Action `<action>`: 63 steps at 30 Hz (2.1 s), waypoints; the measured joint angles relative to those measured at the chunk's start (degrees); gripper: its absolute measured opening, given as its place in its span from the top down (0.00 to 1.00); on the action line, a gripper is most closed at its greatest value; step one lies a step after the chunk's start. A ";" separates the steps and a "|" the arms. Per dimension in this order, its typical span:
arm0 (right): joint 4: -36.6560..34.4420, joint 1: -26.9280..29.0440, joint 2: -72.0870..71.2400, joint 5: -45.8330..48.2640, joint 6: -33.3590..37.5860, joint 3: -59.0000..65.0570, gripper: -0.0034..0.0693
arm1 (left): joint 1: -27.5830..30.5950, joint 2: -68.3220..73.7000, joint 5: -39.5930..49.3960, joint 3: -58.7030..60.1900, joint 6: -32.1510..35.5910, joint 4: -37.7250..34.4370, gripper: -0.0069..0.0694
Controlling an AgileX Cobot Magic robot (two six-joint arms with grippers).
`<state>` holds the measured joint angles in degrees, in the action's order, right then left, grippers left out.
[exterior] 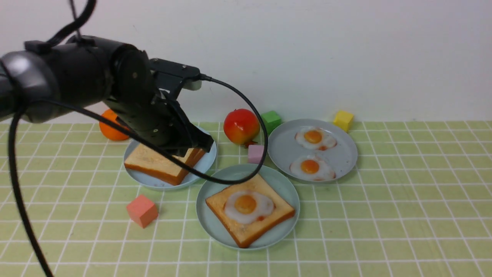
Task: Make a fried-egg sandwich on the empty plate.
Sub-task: Use the left arm to grab a slice of bread, then use the left arm to place a slice of bread on the fried egg in the middle
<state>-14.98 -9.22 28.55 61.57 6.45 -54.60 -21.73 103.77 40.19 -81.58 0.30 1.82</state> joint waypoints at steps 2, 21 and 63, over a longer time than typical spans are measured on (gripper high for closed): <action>-0.18 0.00 0.98 -0.05 0.00 0.12 0.95 | 0.00 3.22 -0.28 -2.61 0.05 2.71 0.86; 0.46 0.00 3.56 -0.88 1.16 0.70 0.94 | 2.21 17.27 -6.45 -7.52 -1.31 7.63 0.38; 3.38 0.00 -1.91 0.17 1.44 0.70 0.89 | -21.70 -3.14 -4.21 6.26 5.31 6.59 0.87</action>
<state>-11.60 -9.22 26.64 61.74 7.89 -53.91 -43.43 100.63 35.97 -75.32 5.61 8.41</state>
